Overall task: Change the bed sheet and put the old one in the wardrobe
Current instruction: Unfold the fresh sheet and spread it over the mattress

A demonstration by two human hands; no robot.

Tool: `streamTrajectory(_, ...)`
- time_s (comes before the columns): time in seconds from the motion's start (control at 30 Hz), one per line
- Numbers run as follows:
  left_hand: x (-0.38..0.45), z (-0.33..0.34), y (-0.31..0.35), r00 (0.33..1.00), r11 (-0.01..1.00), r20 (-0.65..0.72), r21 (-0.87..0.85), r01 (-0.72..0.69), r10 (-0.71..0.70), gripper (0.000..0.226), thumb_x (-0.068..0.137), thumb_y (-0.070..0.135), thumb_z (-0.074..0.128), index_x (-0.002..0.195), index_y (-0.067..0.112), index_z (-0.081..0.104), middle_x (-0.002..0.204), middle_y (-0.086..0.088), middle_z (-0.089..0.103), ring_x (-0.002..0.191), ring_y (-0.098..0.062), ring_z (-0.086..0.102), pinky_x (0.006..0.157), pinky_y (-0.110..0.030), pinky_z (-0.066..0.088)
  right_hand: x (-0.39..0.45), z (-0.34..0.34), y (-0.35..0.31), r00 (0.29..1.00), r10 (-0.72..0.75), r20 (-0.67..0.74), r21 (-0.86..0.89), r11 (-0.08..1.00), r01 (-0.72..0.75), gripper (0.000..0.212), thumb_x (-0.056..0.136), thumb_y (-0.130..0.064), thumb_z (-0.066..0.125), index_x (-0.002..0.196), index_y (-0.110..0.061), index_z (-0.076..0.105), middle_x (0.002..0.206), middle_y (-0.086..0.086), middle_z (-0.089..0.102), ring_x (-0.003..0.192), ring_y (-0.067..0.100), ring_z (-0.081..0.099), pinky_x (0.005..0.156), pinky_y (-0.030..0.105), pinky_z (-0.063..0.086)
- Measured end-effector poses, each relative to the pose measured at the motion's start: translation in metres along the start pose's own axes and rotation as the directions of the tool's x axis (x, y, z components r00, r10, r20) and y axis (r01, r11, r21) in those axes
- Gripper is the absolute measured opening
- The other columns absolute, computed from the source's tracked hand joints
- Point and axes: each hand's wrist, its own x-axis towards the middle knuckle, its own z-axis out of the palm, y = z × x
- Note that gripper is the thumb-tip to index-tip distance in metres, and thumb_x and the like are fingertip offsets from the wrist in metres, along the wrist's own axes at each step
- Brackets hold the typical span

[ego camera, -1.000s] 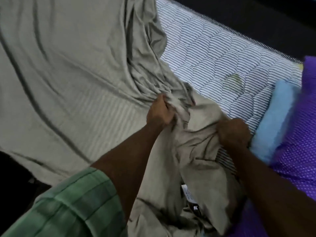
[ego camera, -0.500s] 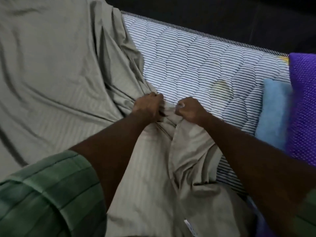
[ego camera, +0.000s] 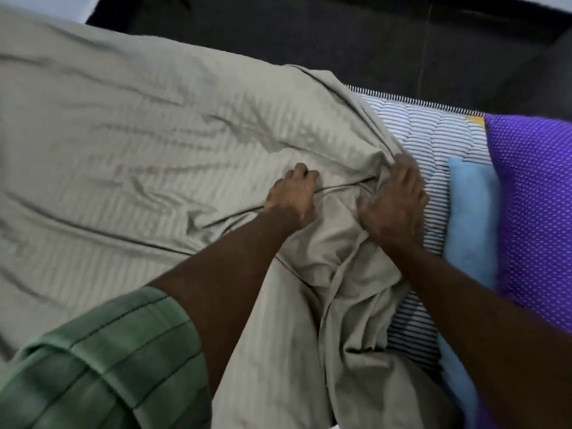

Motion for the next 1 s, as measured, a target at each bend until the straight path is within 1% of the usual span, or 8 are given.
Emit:
streamTrajectory(0.1, 0.0, 0.001, -0.005, 0.999, 0.998, 0.008, 0.046, 0.035, -0.036, 0.052, 0.088, 0.026, 0.064, 0.138, 0.018, 0.049, 0.136, -0.008, 0.049, 0.124, -0.029, 0.052, 0.096, -0.043, 0.048, 0.015, 0.008, 0.002, 0.909, 0.217, 0.355, -0.055, 0.976, -0.211, 0.117, 0.074, -0.054, 0.084, 0.158, -0.005, 0.019, 0.157, 0.023, 0.038, 0.146, 0.041, 0.037, 0.118, 0.052, 0.031)
streamTrajectory(0.2, -0.004, 0.006, -0.007, 0.998, 0.999, 0.053, 0.048, 0.02, -0.023, 0.045, 0.092, 0.031, 0.058, 0.135, 0.019, 0.051, 0.13, -0.006, 0.059, 0.119, -0.029, 0.058, 0.089, -0.042, 0.049, 0.029, 0.006, 0.006, 0.884, 0.091, 0.459, -0.198, 0.98, 0.002, 0.06, 0.087, -0.029, 0.074, 0.136, -0.002, 0.054, 0.138, 0.024, 0.059, 0.132, 0.041, 0.055, 0.108, 0.051, 0.048)
streamTrajectory(0.3, -0.006, 0.009, 0.0, 1.0, 1.0, 0.017, 0.016, -0.016, 0.016, 0.043, 0.094, 0.03, 0.054, 0.135, 0.018, 0.05, 0.131, -0.007, 0.059, 0.119, -0.032, 0.059, 0.087, -0.043, 0.05, 0.07, -0.016, 0.007, 0.969, -0.031, 0.244, -0.206, 0.975, 0.083, 0.038, 0.097, -0.012, 0.051, 0.135, -0.007, 0.051, 0.127, 0.024, 0.063, 0.123, 0.045, 0.059, 0.097, 0.054, 0.05)
streamTrajectory(0.5, -0.01, 0.013, 0.008, 0.998, 0.994, 0.053, -0.101, -0.034, 0.039, 0.059, 0.092, 0.021, 0.058, 0.148, 0.015, 0.04, 0.145, -0.011, 0.048, 0.128, -0.035, 0.051, 0.094, -0.047, 0.049, 0.122, -0.034, -0.001, 0.956, 0.245, -0.159, -0.115, 0.958, -0.264, 0.078, 0.086, -0.021, -0.003, 0.149, -0.005, 0.041, 0.142, 0.027, 0.053, 0.137, 0.04, 0.045, 0.118, 0.054, 0.024)
streamTrajectory(0.6, -0.019, 0.02, 0.011, 0.992, 0.996, 0.12, -0.083, -0.029, 0.039, 0.057, 0.09, 0.02, 0.06, 0.144, 0.013, 0.045, 0.142, -0.012, 0.047, 0.129, -0.035, 0.049, 0.097, -0.048, 0.049, 0.062, -0.003, -0.007, 0.988, -0.122, 0.09, -0.191, 0.972, 0.138, 0.056, 0.09, -0.023, 0.043, 0.144, -0.01, 0.043, 0.148, 0.022, 0.046, 0.138, 0.038, 0.041, 0.118, 0.052, 0.022)
streamTrajectory(0.7, -0.017, 0.019, 0.01, 0.993, 0.996, 0.12, -0.085, -0.013, 0.023, 0.055, 0.088, 0.022, 0.063, 0.14, 0.013, 0.049, 0.141, -0.011, 0.046, 0.13, -0.033, 0.046, 0.099, -0.047, 0.048, 0.024, 0.028, -0.001, 0.85, -0.261, 0.458, -0.088, 0.938, 0.336, 0.07, 0.091, -0.039, 0.062, 0.153, -0.02, 0.035, 0.164, 0.01, 0.03, 0.149, 0.032, 0.028, 0.12, 0.05, 0.024)
streamTrajectory(0.83, -0.03, 0.028, 0.004, 0.997, 0.996, 0.077, -0.078, 0.036, -0.03, 0.054, 0.086, 0.019, 0.061, 0.139, 0.013, 0.052, 0.142, -0.01, 0.044, 0.13, -0.031, 0.045, 0.1, -0.046, 0.048, -0.004, 0.045, 0.015, 0.956, 0.081, 0.282, -0.265, 0.964, -0.004, 0.072, 0.087, -0.024, 0.065, 0.151, -0.012, 0.035, 0.159, 0.02, 0.034, 0.146, 0.04, 0.031, 0.121, 0.051, 0.023)
streamTrajectory(1.0, -0.082, 0.059, 0.029, 0.993, 0.984, -0.003, -0.134, 0.115, -0.117, 0.045, 0.084, 0.022, 0.066, 0.128, 0.016, 0.059, 0.13, -0.01, 0.052, 0.114, -0.032, 0.055, 0.094, -0.043, 0.046, -0.077, 0.013, 0.015, 0.892, -0.313, 0.327, -0.178, 0.906, 0.384, 0.066, 0.067, -0.021, 0.074, 0.129, -0.013, 0.054, 0.137, 0.014, 0.051, 0.126, 0.037, 0.047, 0.106, 0.046, 0.037)
